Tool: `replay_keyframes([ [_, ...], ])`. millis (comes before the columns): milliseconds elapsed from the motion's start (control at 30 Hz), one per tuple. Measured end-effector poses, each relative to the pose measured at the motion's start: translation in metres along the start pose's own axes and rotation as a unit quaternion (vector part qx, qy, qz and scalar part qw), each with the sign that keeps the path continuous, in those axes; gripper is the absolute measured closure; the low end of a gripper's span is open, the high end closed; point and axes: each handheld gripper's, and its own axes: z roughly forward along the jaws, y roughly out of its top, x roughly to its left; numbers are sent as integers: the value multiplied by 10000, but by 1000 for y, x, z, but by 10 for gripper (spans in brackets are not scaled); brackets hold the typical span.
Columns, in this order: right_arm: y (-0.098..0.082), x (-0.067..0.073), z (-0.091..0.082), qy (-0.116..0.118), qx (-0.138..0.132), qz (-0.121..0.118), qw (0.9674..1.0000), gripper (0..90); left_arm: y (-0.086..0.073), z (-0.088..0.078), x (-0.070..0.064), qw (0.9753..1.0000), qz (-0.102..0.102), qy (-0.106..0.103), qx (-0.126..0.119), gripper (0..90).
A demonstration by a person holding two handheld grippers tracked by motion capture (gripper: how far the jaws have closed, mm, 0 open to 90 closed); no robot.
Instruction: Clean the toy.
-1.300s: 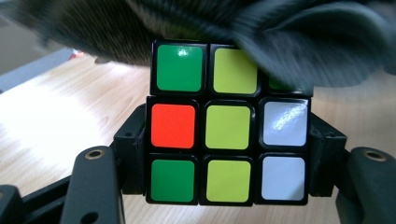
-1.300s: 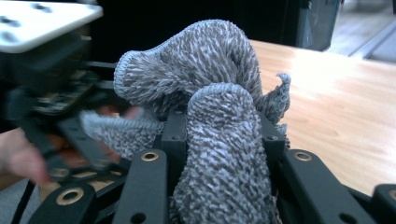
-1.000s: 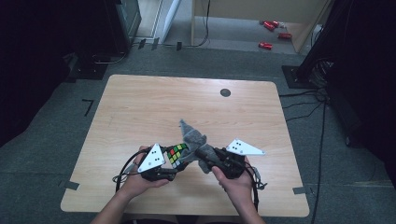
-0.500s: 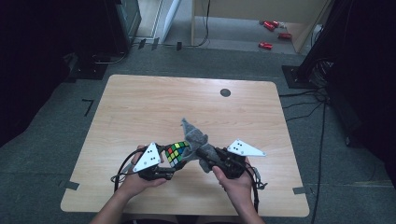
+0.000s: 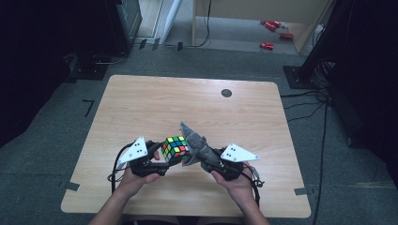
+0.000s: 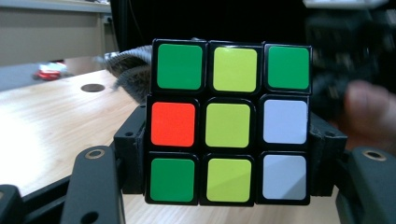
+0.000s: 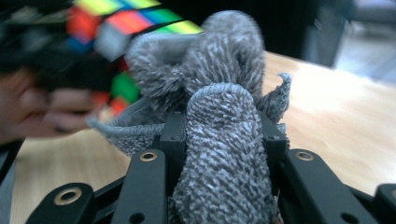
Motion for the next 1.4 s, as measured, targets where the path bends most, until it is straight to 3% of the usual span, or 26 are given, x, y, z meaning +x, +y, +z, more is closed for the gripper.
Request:
replay_keyframes([
  [133, -7, 20, 14, 355, 104, -799, 9961, 642, 0, -2, 5, 9994, -255, -243, 4, 339],
  [200, -12, 28, 20, 449, 373, -1189, 9912, 640, 1, -3, 6, 9992, -314, -232, -64, 339],
  [300, -19, 36, 29, 612, 830, -1542, 9827, 630, 3, -5, 8, 9989, -383, -218, -130, 339],
  [333, -20, 36, 30, 535, 908, -1599, 9815, 627, 3, -5, 8, 9991, -364, -207, -110, 339],
  [400, -17, 31, 28, 329, 803, -1450, 9856, 625, 3, -5, 8, 9992, -331, -202, -55, 339],
  [467, -11, 21, 18, 32, 413, -1096, 9931, 623, 3, -4, 7, 9992, -321, -243, -15, 338],
  [500, -8, 16, 14, -116, 183, -936, 9954, 615, 2, -3, 7, 9991, -327, -257, 7, 339],
  [533, -6, 15, 10, -241, -8, -866, 9959, 601, 2, -1, 6, 9992, -310, -253, 57, 338],
  [567, -5, 16, 8, -304, -127, -954, 9949, 598, 1, 0, 5, 9992, -303, -242, 79, 338],
  [700, -10, 30, 17, 92, 126, -1402, 9900, 603, 2, -1, 5, 9992, -334, -227, 50, 338],
  [867, -22, 46, 33, 675, 627, -1569, 9833, 610, 3, -2, 5, 9991, -395, -97, -95, 338],
  [967, -26, 52, 41, 768, 778, -1245, 9862, 613, 3, 0, 2, 9988, -458, 17, -189, 338],
  [1033, -24, 55, 42, 830, 588, -947, 9903, 618, 1, 2, 0, 9984, -505, 97, -254, 338],
  [1100, -20, 55, 41, 986, 258, -364, 9941, 624, 0, 4, -2, 9981, -525, 177, -264, 338],
  [1133, -17, 55, 40, 1046, 112, -17, 9944, 628, 0, 5, -4, 9980, -513, 218, -281, 338],
  [1167, -16, 53, 39, 1111, -12, 394, 9930, 629, 0, 6, -4, 9979, -515, 234, -314, 338],
  [1267, -18, 46, 37, 958, -206, 1097, 9891, 635, 2, 3, -4, 9976, -499, 282, -390, 338],
  [1333, -23, 34, 34, 800, -380, 1799, 9797, 641, 3, 1, -3, 9970, -525, 331, -466, 338],
  [1367, -25, 28, 32, 679, -441, 2037, 9757, 644, 3, -1, -2, 9966, -555, 344, -499, 338],
  [1400, -28, 23, 30, 443, -460, 2105, 9755, 646, 4, -3, -1, 9966, -549, 354, -509, 338],
])
